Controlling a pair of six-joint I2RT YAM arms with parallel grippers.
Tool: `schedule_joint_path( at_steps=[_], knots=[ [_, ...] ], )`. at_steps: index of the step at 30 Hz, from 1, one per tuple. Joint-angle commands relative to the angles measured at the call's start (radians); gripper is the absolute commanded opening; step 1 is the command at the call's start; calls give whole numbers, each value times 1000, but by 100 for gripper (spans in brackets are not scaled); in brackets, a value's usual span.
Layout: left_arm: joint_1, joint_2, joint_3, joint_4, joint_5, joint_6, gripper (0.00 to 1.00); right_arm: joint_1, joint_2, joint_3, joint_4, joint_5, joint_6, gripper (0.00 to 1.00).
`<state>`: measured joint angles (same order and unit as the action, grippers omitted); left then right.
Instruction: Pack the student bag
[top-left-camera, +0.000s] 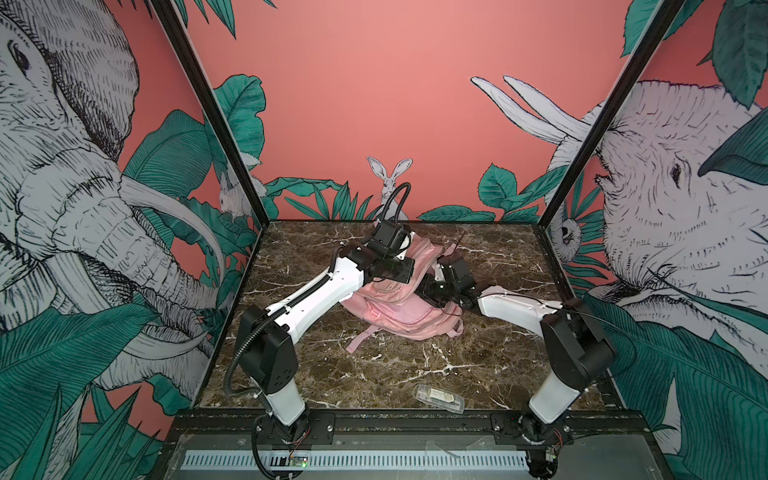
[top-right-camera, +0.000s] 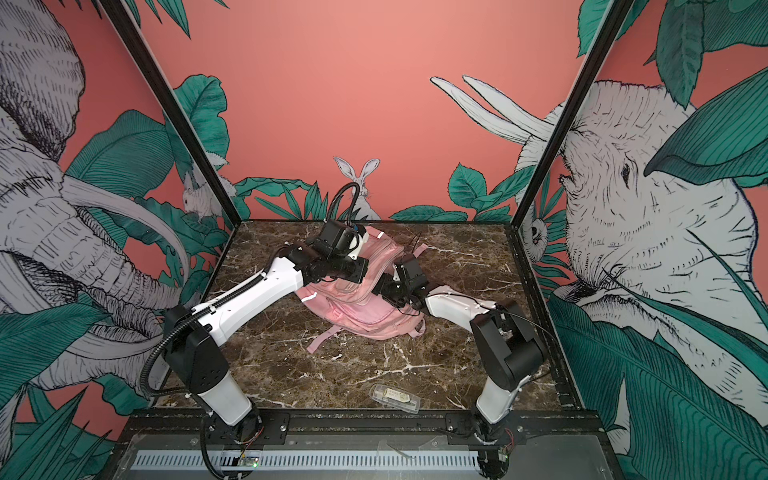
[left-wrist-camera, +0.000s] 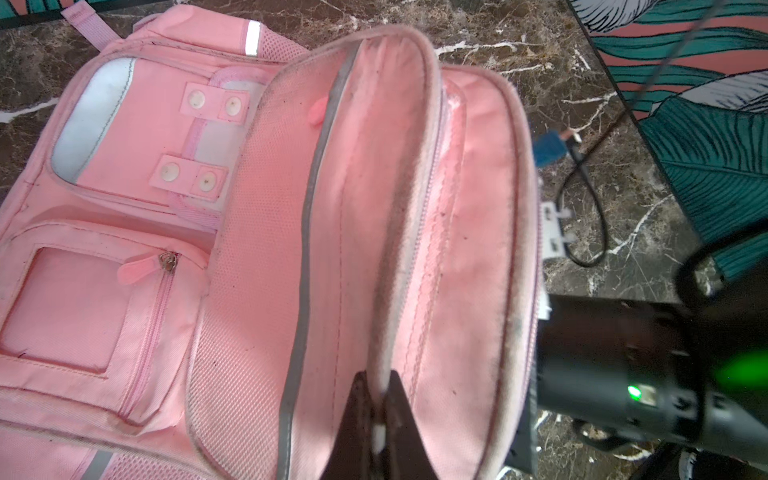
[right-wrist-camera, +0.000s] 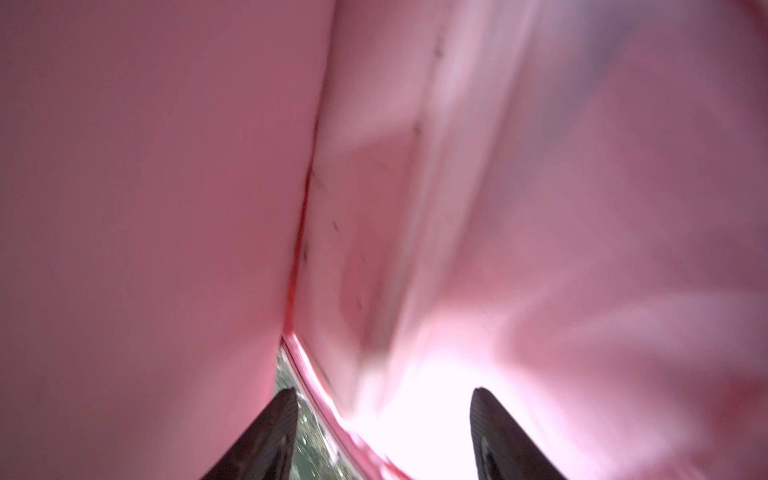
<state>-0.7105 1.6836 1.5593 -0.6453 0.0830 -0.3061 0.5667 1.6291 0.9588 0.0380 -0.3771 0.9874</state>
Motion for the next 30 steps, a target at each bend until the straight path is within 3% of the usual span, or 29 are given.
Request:
schedule_joint_path(
  at_steps=[1, 6, 11, 19, 22, 30],
  knots=[
    [-8, -14, -12, 29, 20, 22, 0, -21, -137, -95, -79, 36, -89, 66],
    [-57, 15, -19, 19, -4, 45, 0, -28, -333, -190, -242, 115, -165, 65],
    [-108, 58, -19, 12, -15, 51, 2, -29, -459, -180, -384, 187, -233, 64],
    [-110, -35, -99, 52, -83, 52, 45, -24, -478, -151, -397, 150, -259, 61],
    [-75, -105, -172, 71, -92, 51, 51, -1, -470, -145, -373, 148, -259, 59],
    [148, -295, -458, 128, -81, -29, 51, 141, -364, -76, -297, 183, -250, 52]
  ],
)
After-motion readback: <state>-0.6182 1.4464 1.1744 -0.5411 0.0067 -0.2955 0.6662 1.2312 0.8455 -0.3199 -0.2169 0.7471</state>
